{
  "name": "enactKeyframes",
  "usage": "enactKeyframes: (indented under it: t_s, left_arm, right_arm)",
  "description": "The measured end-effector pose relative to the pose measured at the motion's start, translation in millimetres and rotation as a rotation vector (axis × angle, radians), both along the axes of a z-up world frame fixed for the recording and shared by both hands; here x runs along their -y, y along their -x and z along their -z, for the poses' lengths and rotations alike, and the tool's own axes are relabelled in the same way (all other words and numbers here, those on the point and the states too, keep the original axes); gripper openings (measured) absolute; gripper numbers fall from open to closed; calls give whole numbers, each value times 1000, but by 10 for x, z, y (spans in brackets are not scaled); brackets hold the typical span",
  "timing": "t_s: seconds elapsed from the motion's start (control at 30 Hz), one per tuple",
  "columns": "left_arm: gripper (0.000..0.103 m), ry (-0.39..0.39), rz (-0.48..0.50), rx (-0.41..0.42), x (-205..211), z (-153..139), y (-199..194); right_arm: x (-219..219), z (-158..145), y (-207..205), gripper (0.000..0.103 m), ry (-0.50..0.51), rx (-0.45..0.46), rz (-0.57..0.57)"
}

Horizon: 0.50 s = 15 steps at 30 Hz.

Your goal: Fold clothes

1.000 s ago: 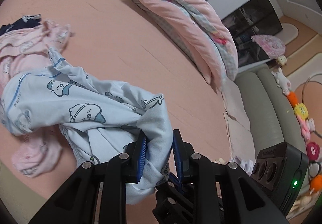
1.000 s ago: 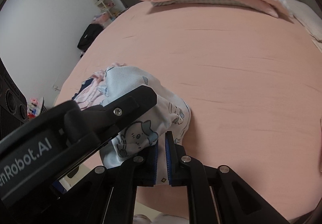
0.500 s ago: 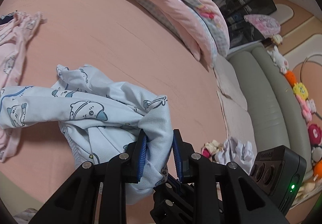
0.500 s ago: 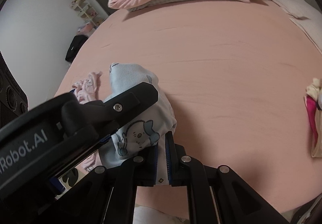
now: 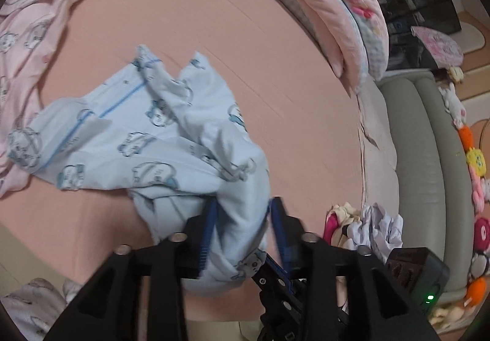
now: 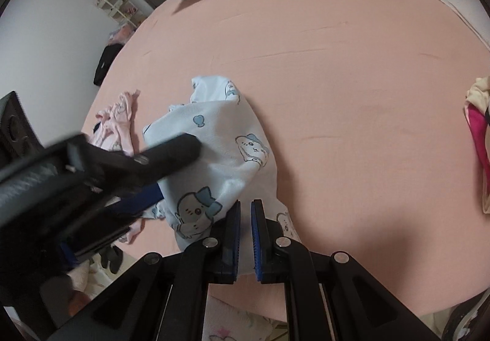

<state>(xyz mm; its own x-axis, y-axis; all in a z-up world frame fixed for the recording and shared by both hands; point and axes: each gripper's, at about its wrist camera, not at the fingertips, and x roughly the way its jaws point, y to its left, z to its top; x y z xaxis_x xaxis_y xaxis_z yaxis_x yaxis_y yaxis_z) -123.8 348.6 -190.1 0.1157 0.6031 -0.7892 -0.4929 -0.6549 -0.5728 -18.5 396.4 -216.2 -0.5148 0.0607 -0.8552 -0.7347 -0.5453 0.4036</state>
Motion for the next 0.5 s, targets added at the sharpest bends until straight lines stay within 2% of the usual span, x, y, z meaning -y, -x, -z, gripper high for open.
enactKeyframes:
  t_s: [0.03, 0.13, 0.27, 0.5]
  left_arm:
    - [62, 6, 6, -14, 29, -26, 3]
    - [78, 26, 24, -54, 117, -105, 10]
    - [81, 68, 67, -124, 201, -174, -10]
    - [81, 56, 25, -49, 432, 14, 58]
  right_arm:
    - [10, 11, -15, 9, 2, -2, -1]
    - [41, 45, -62, 9, 6, -9, -5]
    - [106, 23, -69, 9, -23, 4, -18]
    - [136, -29, -39, 9, -28, 7, -27]
